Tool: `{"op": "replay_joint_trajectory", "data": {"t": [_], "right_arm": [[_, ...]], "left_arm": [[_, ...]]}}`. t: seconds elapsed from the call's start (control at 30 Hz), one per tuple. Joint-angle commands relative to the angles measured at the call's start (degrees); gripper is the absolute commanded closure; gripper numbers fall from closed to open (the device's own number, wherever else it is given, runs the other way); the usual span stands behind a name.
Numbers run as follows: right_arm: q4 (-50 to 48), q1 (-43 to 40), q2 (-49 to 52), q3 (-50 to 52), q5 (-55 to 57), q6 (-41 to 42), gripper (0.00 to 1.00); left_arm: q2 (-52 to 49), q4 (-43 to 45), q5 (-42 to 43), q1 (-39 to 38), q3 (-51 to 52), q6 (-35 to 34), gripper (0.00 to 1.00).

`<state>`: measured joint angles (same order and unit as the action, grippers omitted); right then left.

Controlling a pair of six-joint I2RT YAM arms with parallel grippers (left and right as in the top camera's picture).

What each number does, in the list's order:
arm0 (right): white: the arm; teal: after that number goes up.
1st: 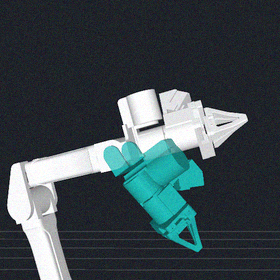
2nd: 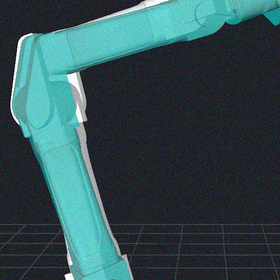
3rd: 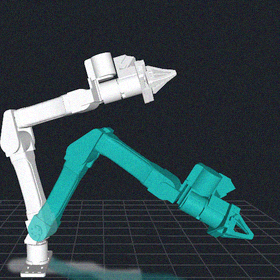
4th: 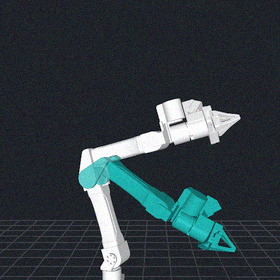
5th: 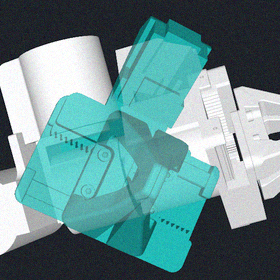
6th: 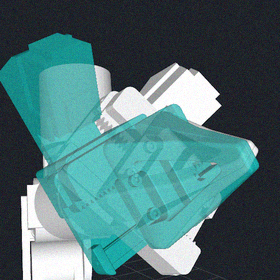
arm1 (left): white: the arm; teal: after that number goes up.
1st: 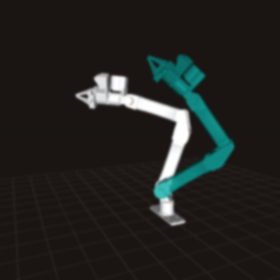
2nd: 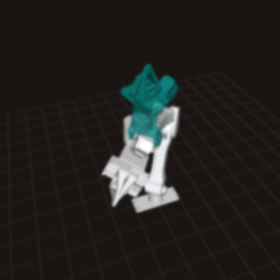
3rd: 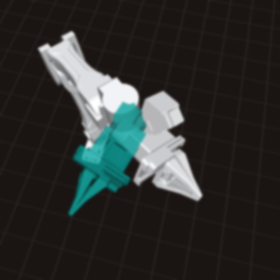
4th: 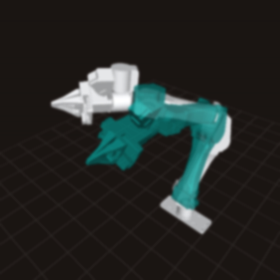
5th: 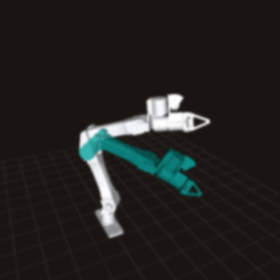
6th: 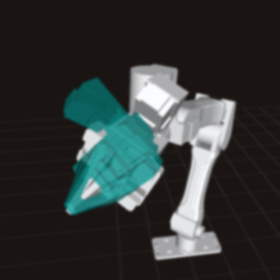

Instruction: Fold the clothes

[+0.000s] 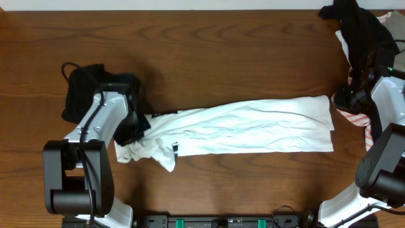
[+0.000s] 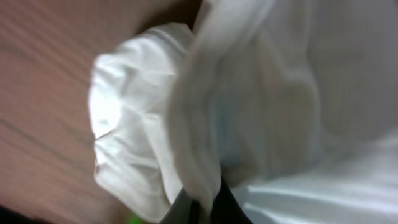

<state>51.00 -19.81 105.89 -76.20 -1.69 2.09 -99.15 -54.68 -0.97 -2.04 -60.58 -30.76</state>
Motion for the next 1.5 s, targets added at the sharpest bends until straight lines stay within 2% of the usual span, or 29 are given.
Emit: {"op": "replay_joint_trajectory", "data": {"t": [0.0,0.17,0.27,0.37,0.43,0.53,0.63,0.73,0.93,1.03,1.07,1.1,1.27,1.47], "right_arm": [[0.04,-0.44,-1.31,0.2,0.2,-0.92,0.89],[0.24,-0.44,-1.31,0.2,0.2,-0.92,0.89],[0.2,-0.44,-1.31,0.2,0.2,-0.92,0.89],[0.22,-0.44,-1.31,0.2,0.2,-0.92,0.89],[0.22,-0.42,-1.31,0.2,0.17,-0.92,0.89],[0.24,-0.42,-1.31,0.2,0.09,-0.9,0.89],[0.2,-0.42,-1.31,0.2,-1.9,-1.57,0.89],[0.02,-0.42,-1.31,0.2,-7.37,-5.09,0.89],[0.39,-0.37,-1.31,0.2,-25.81,-14.91,0.89],[1.53,-0.35,-1.31,0.2,-32.11,-17.79,0.89],[1.79,-0.24,-1.31,0.2,-33.05,-17.86,0.89],[2.08,-0.02,-1.31,0.2,-33.7,-17.79,0.89],[2.16,2.27,-1.29,1.05,-33.9,-16.83,0.89],[-4.22,5.77,0.28,6.01,-31.47,-14.23,0.88]], "left_arm": [[-0.37,0.39,-4.79,0.15,3.56,-1.09,0.94],[-0.39,-0.09,-10.43,0.37,5.35,-1.05,0.92],[-0.39,0.17,-15.23,0.37,5.35,-1.05,0.83],[-0.39,0.24,-16.55,0.37,5.35,-1.05,0.62],[-0.39,0.31,-16.52,0.37,5.35,-1.05,0.57],[-0.39,0.17,-16.52,0.37,5.35,-1.03,0.56],[-0.37,-0.31,-17.0,0.37,5.31,-1.05,0.57],[-0.37,-1.42,-17.97,0.37,4.44,-1.07,0.66],[1.16,-3.67,-18.05,0.37,0.81,-1.09,0.71],[3.58,-3.72,-18.03,0.37,-0.55,-1.11,0.81],[4.72,-3.69,-18.03,0.37,-1.01,-1.11,0.81],[6.01,-3.56,-18.01,0.37,-1.4,-1.11,0.87],[12.37,0.87,-12.68,0.35,-1.57,-1.03,0.89],[12.04,5.86,-5.66,0.31,-0.72,-0.61,0.91]]}}
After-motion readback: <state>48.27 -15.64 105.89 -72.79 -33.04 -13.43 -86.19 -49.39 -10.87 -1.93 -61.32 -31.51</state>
